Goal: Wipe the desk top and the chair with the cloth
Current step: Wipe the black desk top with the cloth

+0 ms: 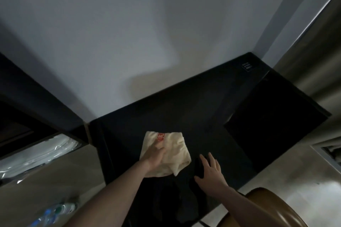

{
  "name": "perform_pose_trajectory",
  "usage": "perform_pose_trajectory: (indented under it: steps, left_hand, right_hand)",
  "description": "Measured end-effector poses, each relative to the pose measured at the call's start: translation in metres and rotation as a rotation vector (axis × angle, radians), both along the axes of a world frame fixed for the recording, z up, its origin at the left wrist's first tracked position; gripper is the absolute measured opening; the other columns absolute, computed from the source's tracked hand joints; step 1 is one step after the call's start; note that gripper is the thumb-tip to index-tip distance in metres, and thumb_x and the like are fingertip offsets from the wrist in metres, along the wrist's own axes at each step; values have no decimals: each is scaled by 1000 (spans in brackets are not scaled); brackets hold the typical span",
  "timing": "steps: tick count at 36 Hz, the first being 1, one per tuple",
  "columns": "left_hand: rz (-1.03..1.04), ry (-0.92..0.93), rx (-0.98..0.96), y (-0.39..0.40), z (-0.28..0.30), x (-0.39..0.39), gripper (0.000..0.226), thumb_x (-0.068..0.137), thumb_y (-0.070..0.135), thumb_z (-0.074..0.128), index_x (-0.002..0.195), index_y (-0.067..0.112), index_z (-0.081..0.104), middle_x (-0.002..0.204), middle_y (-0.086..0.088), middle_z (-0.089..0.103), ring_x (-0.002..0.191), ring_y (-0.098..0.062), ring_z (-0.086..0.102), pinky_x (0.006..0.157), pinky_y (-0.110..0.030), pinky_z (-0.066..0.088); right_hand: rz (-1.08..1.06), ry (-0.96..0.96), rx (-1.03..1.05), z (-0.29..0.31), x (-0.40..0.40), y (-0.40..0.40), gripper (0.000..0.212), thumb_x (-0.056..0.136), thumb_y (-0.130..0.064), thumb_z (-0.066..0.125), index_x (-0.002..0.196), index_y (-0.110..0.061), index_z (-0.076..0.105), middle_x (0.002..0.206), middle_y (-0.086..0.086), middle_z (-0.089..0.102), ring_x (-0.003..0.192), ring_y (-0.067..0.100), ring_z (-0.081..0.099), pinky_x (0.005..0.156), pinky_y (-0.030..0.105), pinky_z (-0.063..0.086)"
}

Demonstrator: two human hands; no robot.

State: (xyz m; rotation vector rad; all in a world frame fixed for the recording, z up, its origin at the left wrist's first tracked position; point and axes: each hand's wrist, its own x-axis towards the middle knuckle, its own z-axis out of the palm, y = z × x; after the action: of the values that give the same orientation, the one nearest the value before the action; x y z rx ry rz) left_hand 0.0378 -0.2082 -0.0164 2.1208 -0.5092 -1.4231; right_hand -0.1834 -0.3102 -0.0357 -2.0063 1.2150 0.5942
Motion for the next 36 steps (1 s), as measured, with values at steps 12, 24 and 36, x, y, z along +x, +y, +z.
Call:
perform_pose_trajectory:
  steps: [12,24,36]
  left_hand:
    - [-70,-295,131,140,-27,29,66,96,18,51,159,22,30,169,4,9,155,-23,15,123,-35,23]
    - [-85,-341,148,101,-38,26,72,92,13,52,159,23,28,170,4,5,156,-20,7,126,-39,17]
    - [-131,-387,227,-4,-41,6,71,99,16,51,162,28,19,170,7,-6,157,-21,-5,125,-35,15]
  right_hand:
    - [226,26,58,8,129,82,95,103,-39,48,154,-34,-32,156,4,-46,149,34,-34,120,68,7]
    - [111,137,127,-26,173,56,97,98,-69,36,156,-27,-29,159,18,-40,148,45,-31,113,78,5]
    - [248,97,8,-51,124,-82,87,100,-69,27,139,-35,-43,148,5,-54,144,36,-42,112,78,-11]
